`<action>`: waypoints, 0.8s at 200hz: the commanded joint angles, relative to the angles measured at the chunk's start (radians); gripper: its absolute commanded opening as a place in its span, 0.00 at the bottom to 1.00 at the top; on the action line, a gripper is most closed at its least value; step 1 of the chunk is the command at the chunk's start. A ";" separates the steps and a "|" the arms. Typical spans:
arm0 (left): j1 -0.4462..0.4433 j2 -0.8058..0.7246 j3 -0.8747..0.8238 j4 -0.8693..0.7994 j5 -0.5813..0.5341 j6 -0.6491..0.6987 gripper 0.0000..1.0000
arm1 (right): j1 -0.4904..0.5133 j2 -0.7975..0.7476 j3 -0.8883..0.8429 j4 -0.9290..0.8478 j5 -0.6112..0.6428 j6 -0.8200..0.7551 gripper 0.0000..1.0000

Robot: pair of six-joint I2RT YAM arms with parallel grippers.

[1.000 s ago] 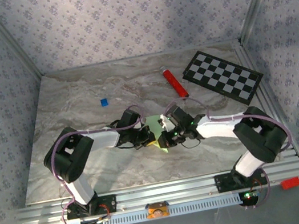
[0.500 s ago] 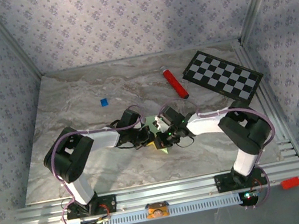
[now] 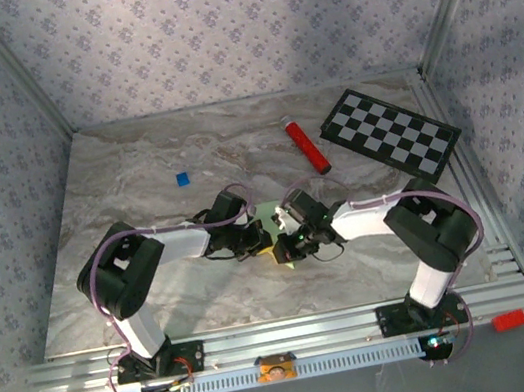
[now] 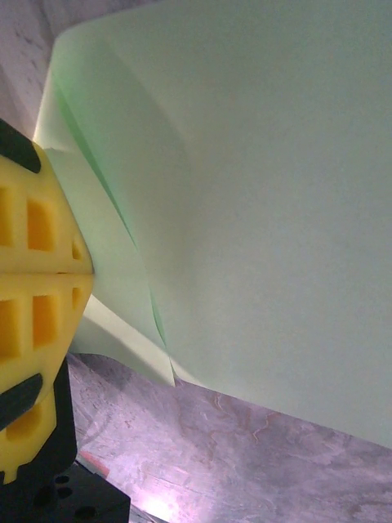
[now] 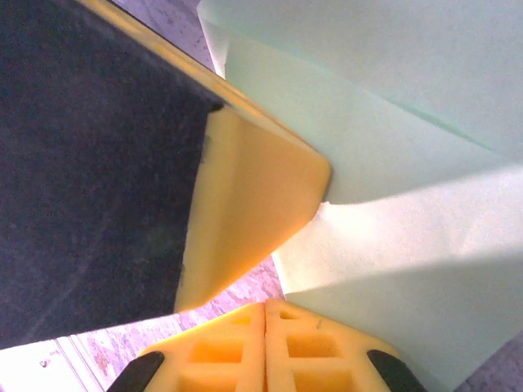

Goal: Fold a paper plane with a square sheet of paper (pick it up from the middle)
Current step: Third fold the triangle at the center of the table.

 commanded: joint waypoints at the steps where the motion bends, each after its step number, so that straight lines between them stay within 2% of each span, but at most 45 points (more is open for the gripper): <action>1: -0.003 0.043 -0.006 -0.082 -0.064 0.021 0.00 | -0.002 -0.025 -0.042 -0.034 0.005 0.015 0.08; 160: 0.000 0.055 -0.015 -0.075 -0.061 0.018 0.00 | -0.049 -0.226 -0.252 -0.041 -0.016 0.030 0.09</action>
